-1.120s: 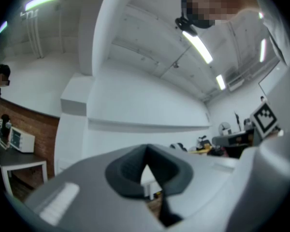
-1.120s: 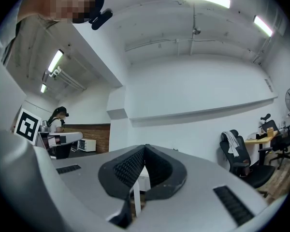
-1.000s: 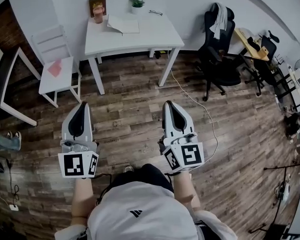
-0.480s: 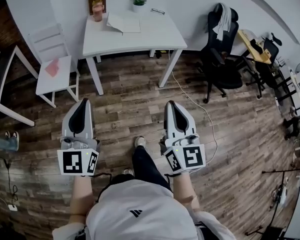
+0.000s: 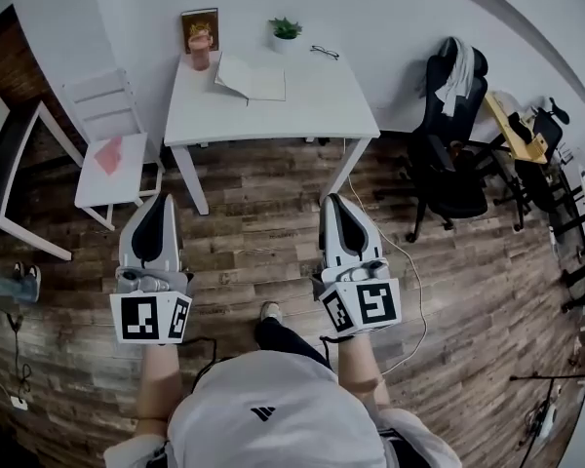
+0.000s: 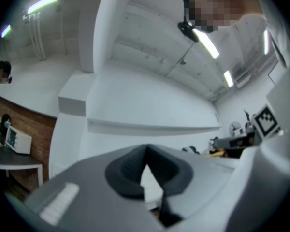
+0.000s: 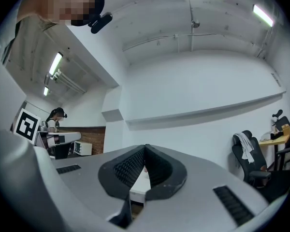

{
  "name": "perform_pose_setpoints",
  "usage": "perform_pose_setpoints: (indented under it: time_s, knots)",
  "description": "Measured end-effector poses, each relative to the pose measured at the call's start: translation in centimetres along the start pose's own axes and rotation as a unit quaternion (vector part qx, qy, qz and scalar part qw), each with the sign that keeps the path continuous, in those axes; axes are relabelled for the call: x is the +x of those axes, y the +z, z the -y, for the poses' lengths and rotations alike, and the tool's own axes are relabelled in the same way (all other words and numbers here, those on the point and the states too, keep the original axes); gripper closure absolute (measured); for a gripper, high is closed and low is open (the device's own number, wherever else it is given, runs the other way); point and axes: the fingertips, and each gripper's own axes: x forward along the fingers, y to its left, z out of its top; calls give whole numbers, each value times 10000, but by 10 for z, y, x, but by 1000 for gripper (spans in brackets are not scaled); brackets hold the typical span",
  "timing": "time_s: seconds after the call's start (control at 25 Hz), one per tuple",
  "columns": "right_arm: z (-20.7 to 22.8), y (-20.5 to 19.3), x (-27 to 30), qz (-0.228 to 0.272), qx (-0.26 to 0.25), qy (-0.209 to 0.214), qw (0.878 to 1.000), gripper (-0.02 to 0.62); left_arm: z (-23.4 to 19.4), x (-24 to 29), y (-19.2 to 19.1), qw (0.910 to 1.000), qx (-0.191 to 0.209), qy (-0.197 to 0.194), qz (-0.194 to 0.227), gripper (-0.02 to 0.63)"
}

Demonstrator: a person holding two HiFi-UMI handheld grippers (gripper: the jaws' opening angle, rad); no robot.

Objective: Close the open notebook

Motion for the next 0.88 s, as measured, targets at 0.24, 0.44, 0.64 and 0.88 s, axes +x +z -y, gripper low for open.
perform_pose_setpoints:
  time_s: [0.24,0.44,0.64,0.88]
  knots:
    - [41,-5,51,4,57,152,9999,597,2,60,-9,9999,-8,110,49,597]
    - [70,-14,75,7,112,285,9995,597,16,97,-16,9998,10,140,121,597]
    - [88,-22,102,-3,213,406,9989,597,11,123,-28,9995,157,264,5,597]
    - [108,-33,132,-50,285,321,9991,597,10,163,-46,9998,133,132,-41,597]
